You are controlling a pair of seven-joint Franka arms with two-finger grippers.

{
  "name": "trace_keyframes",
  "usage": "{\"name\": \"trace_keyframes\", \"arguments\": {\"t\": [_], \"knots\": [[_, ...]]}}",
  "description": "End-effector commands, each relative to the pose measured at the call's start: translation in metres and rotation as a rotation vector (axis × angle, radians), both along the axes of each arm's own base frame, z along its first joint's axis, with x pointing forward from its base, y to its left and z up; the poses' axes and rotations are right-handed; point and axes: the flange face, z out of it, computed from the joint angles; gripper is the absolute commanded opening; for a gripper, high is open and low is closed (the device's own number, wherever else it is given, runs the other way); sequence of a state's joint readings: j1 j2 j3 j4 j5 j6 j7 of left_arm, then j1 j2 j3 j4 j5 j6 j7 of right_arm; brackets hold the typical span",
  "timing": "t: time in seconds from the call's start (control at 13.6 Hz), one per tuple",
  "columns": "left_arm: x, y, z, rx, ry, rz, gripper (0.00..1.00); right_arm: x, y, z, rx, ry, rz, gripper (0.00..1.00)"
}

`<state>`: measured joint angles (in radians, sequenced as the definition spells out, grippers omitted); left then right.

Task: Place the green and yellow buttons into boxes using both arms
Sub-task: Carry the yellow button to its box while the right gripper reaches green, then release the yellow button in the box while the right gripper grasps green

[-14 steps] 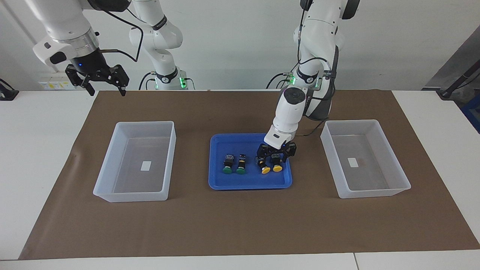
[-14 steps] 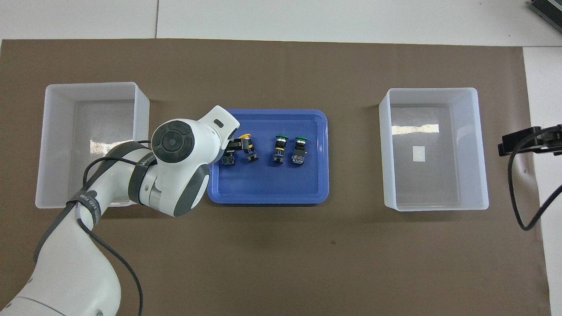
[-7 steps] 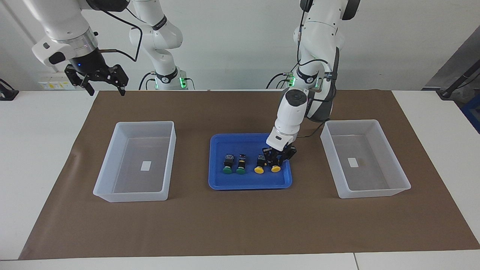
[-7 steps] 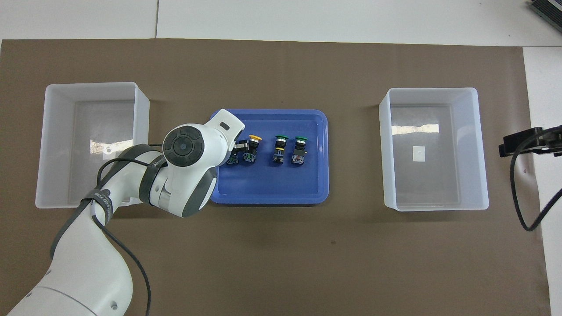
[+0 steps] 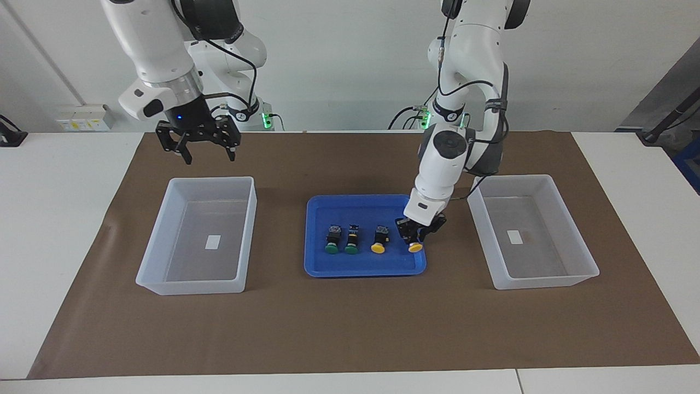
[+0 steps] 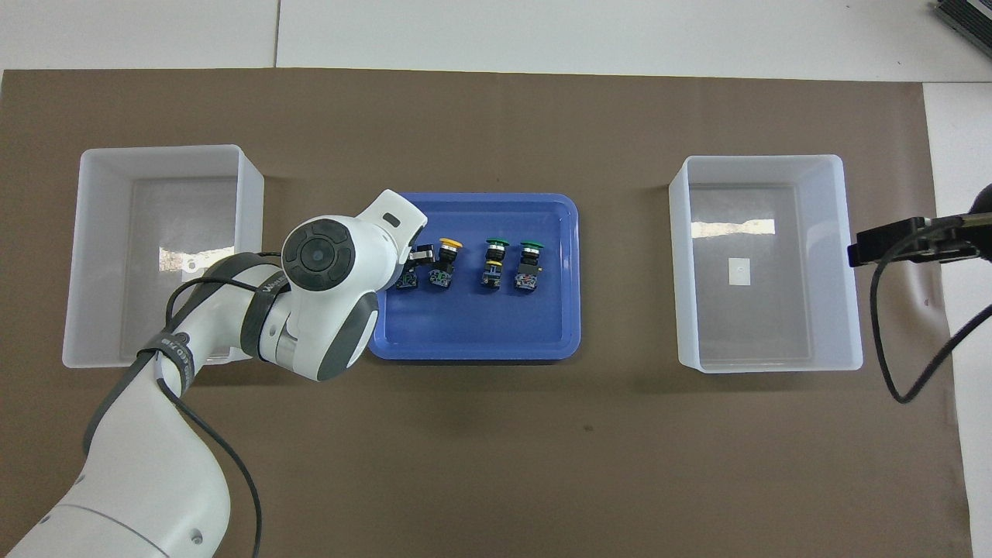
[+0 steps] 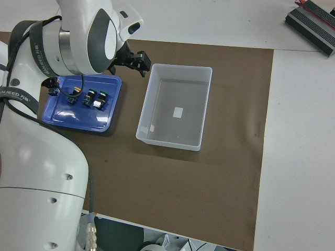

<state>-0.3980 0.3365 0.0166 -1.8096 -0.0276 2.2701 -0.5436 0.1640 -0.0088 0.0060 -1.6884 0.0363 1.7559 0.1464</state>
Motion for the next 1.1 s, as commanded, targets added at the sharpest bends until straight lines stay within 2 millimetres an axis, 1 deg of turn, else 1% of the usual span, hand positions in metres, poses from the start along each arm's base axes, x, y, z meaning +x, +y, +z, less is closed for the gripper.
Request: {"name": "trace_keyframes", "arguments": {"t": [0.0, 0.07, 0.15, 0.29, 0.37, 0.44, 0.51, 0.59, 0.66, 0.73, 0.81, 0.88, 0.95, 1.03], "knots": [[0.025, 0.069, 0.062, 0.013, 0.019, 0.05, 0.0, 0.008, 0.04, -0.034, 0.021, 0.006, -0.068, 1.0], [0.031, 0.093, 0.069, 0.017, 0.025, 0.049, 0.0, 0.014, 0.062, -0.053, 0.025, 0.013, -0.103, 1.0], [0.034, 0.115, 0.072, 0.022, 0.024, 0.032, 0.0, 0.017, 0.09, -0.068, 0.033, 0.003, -0.112, 1.0], [0.039, 0.168, 0.07, 0.037, 0.024, -0.041, 0.0, 0.025, 0.138, -0.108, 0.046, -0.011, -0.122, 1.0], [0.039, 0.197, 0.066, 0.045, 0.028, -0.078, 0.0, 0.026, 0.167, -0.127, 0.056, -0.03, -0.12, 1.0], [0.036, 0.22, 0.059, 0.052, 0.027, -0.117, 0.0, 0.029, 0.182, -0.144, 0.061, -0.049, -0.131, 1.0], [0.031, 0.238, 0.049, 0.058, 0.01, -0.144, 0.0, 0.028, 0.198, -0.158, 0.064, -0.055, -0.119, 1.0], [0.023, 0.25, 0.036, 0.063, -0.005, -0.15, 0.0, 0.027, 0.213, -0.171, 0.068, -0.067, -0.099, 1.0], [0.017, 0.253, 0.026, 0.065, -0.016, -0.149, 0.0, 0.028, 0.221, -0.181, 0.075, -0.079, -0.095, 1.0], [0.015, 0.253, 0.024, 0.065, -0.021, -0.15, 0.16, 0.03, 0.224, -0.188, 0.08, -0.085, -0.1, 1.0], [0.015, 0.253, 0.024, 0.064, -0.013, -0.149, 0.35, 0.032, 0.226, -0.195, 0.078, -0.084, -0.1, 1.0], [0.015, 0.253, 0.025, 0.064, -0.007, -0.151, 0.65, 0.027, 0.24, -0.204, 0.079, -0.082, -0.096, 1.0], [0.015, 0.251, 0.027, 0.064, 0.0, -0.155, 0.77, 0.022, 0.254, -0.214, 0.071, -0.095, -0.1, 1.0], [0.017, 0.25, 0.031, 0.063, 0.006, -0.158, 0.83, 0.021, 0.259, -0.223, 0.035, -0.11, -0.11, 1.0]]}}
